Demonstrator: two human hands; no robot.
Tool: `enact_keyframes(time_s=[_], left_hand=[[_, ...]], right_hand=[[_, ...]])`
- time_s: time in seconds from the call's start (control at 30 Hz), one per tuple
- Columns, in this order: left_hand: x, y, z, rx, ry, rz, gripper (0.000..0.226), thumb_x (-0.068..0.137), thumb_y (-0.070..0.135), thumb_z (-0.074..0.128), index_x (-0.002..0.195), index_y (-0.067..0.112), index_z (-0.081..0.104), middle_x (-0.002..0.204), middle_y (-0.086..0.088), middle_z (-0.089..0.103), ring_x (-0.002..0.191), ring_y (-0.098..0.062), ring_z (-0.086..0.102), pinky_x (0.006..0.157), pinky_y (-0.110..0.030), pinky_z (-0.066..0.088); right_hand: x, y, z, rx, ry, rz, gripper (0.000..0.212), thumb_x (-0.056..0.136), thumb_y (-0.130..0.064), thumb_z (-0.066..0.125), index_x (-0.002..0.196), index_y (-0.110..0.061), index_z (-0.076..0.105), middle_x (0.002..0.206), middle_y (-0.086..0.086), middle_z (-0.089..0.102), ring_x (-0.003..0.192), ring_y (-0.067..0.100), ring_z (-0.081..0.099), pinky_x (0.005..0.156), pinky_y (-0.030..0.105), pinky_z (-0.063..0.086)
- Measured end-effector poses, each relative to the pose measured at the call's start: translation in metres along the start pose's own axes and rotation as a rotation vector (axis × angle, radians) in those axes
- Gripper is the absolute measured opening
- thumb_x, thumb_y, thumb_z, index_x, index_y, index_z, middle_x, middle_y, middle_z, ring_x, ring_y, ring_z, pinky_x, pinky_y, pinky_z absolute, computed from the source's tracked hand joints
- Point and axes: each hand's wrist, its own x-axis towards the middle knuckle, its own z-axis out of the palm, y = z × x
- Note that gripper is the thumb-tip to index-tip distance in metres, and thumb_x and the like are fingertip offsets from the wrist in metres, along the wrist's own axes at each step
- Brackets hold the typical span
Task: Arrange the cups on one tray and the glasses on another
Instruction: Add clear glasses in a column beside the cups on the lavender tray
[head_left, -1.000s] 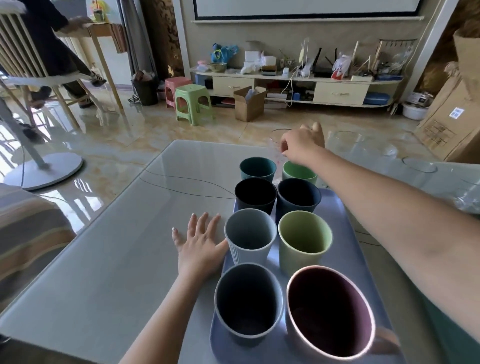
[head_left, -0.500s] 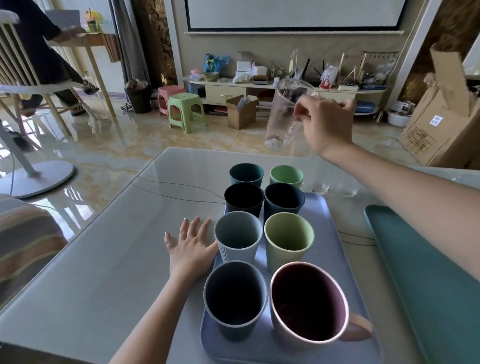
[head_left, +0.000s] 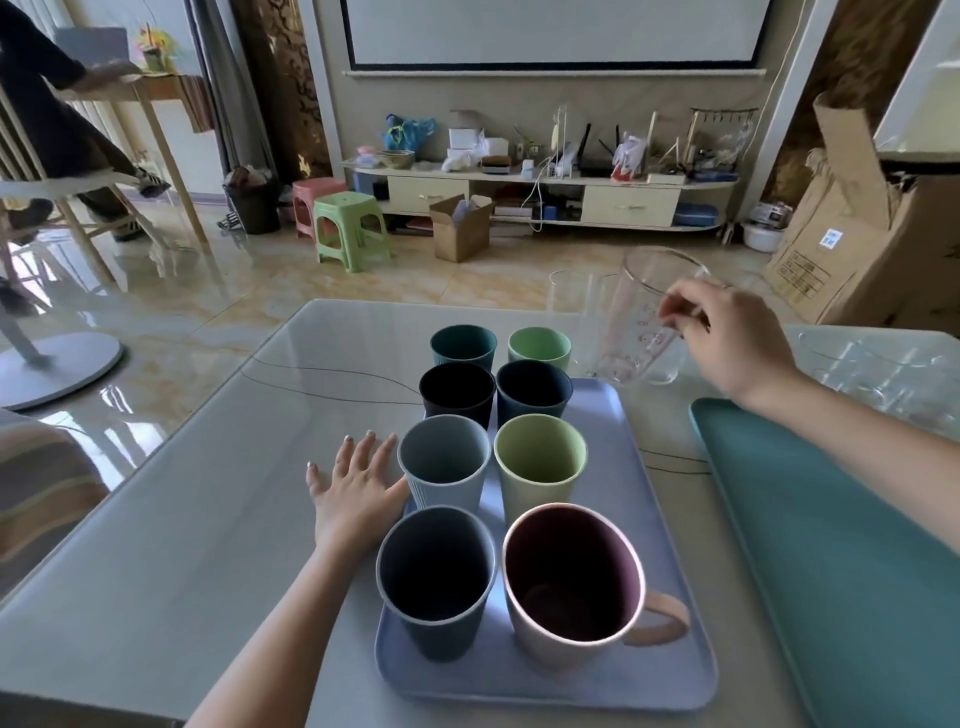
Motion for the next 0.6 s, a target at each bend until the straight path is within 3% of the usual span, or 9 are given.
enact_keyframes(time_s=[0.2, 0.4, 0.6], left_hand=[[0.001, 0.002, -0.001, -0.015, -0.003, -0.006, 0.06, 0.093, 0.054, 0.028, 0.148, 0.037, 0.01, 0.159, 0.009, 0.003, 0.147, -0.014, -0.007, 0.115, -0.054, -0.009], [0.002, 0.001, -0.001, -0.013, -0.003, -0.005, 0.059, 0.093, 0.054, 0.028, 0.147, 0.037, 0.011, 0.159, 0.008, 0.003, 0.147, -0.014, -0.008, 0.115, -0.054, -0.01], [0.002, 0.001, 0.0, -0.016, -0.001, 0.0, 0.059, 0.094, 0.054, 0.026, 0.148, 0.036, 0.011, 0.159, 0.008, 0.004, 0.147, -0.015, -0.007, 0.115, -0.055, -0.009]], right_hand=[[0.003, 0.004, 0.036, -0.007, -0.164, 0.031, 0.014, 0.087, -0.003, 0.056, 0.084, -0.015, 0.063, 0.083, -0.006, 0.063, 0.079, 0.021, 0.059, 0.066, 0.033, 0.046], [0.002, 0.003, 0.055, -0.074, -0.265, 0.059, 0.013, 0.092, -0.007, 0.051, 0.089, -0.014, 0.061, 0.093, 0.0, 0.065, 0.077, 0.018, 0.051, 0.064, 0.027, 0.033], [0.01, 0.0, 0.053, -0.117, -0.375, 0.108, 0.013, 0.093, -0.009, 0.047, 0.097, -0.015, 0.058, 0.106, 0.005, 0.063, 0.084, 0.02, 0.053, 0.068, 0.031, 0.04]])
